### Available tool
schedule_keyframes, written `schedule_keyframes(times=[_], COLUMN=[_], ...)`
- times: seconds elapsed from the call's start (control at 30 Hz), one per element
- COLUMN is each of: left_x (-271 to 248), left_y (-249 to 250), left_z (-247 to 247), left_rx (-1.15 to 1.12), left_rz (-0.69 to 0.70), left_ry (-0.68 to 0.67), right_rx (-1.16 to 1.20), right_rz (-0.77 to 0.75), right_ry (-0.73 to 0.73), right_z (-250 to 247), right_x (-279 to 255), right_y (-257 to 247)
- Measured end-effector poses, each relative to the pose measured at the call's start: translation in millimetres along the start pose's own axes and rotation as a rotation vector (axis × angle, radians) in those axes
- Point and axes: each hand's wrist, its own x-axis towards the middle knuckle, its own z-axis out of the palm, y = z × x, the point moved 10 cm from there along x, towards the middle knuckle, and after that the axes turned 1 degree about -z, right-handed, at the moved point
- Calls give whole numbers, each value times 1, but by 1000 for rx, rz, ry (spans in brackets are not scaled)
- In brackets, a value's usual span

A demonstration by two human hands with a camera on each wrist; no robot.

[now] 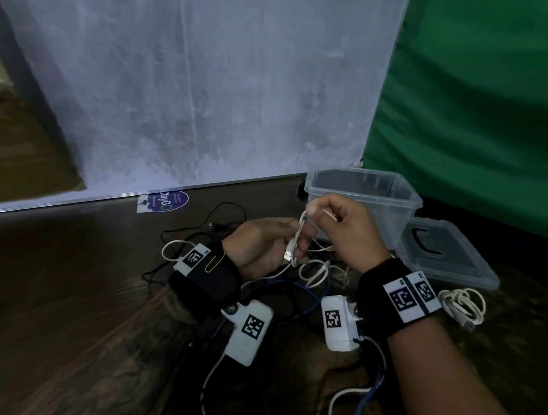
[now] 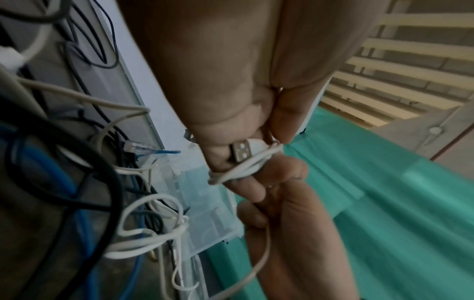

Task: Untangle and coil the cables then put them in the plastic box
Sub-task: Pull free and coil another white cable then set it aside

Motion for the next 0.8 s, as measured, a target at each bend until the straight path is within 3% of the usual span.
schedule_keyframes(times=[0.13, 0.27, 0.43, 0.53, 0.67, 0.73, 0.8], left_x=[-3, -7, -9, -11, -14, -10, -4], left_y=[20, 51, 57, 58, 54, 46, 32], left_z=[3, -33, -68, -75, -78, -67, -51], left_rx=[-113, -326, -262, -109, 228, 380, 345], left_rz=[97, 269, 362, 393, 348, 276, 194], left_ry=[0, 203, 409, 484, 526, 483, 395], right_rx=[-162, -235, -365, -434, -283, -187, -87], right_rz=[79, 231, 79, 19, 11, -7, -33], right_ry=[-29, -299, -483, -428, -281, -221, -172], right_z=[4, 39, 70, 63, 45, 38, 30], right_x=[0, -16, -23, -20, -14, -11, -7], right_y=[24, 31, -4, -15, -21, -22, -21])
